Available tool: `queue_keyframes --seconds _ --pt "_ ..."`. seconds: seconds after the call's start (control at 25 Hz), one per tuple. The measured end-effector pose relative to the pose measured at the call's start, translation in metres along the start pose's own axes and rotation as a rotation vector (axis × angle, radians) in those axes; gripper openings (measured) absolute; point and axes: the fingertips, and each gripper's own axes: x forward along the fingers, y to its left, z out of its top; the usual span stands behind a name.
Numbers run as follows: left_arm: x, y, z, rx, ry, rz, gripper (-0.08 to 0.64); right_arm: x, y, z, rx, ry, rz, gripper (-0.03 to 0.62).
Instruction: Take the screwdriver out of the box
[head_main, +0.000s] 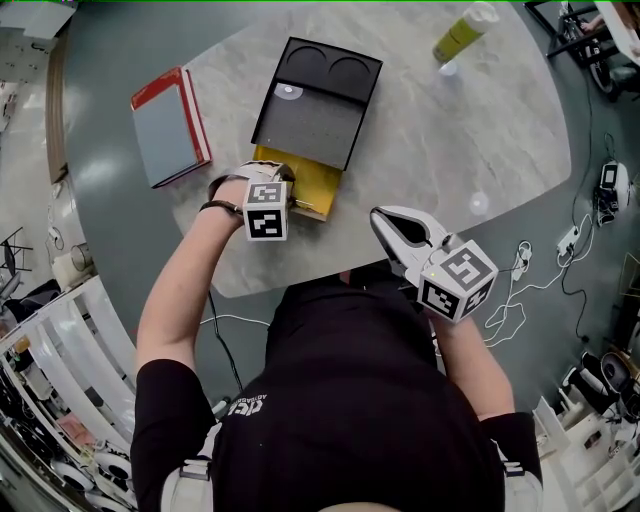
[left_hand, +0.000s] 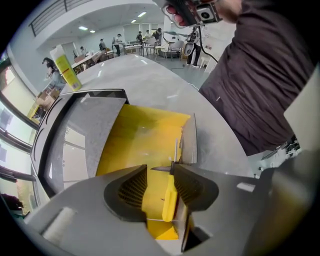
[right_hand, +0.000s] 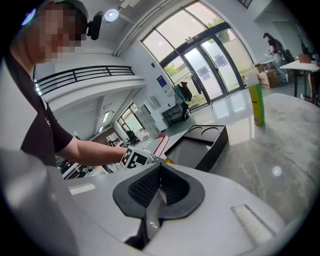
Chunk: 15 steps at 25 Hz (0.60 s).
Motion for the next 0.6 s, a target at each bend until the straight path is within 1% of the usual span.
queue_keyframes --seconds 0.2,0.28,0.32,0.4,0.52,0.6 --pt "0.002 -0.001 0.0 -0.01 -0.004 -0.015 0.16 -0.001 -0.001 -0.001 0.003 0.006 -0.001 0.015" --pt "0.002 0.002 0.001 -0.01 -0.004 0.008 0.153 -0.002 -0.002 -0.002 0.006 0.003 -0.003 0.015" --pt "0.002 0.005 0.001 -0.01 -0.001 0.031 0.137 -0.002 -0.002 -0.002 0.008 0.002 -0.004 0.015" --pt "0.003 0.01 -0.001 -0.015 0.002 0.066 0.13 -0.002 -0.001 -0.001 0.008 0.002 -0.002 0.015" --pt "0.002 0.011 0.001 -0.052 -0.025 0.075 0.13 -0.002 0.0 0.0 0.005 0.008 0.002 0.015" --pt "-0.001 0.007 0.002 -0.061 -0.045 0.069 0.132 -0.002 0.0 -0.001 0.005 0.009 0.001 0.015"
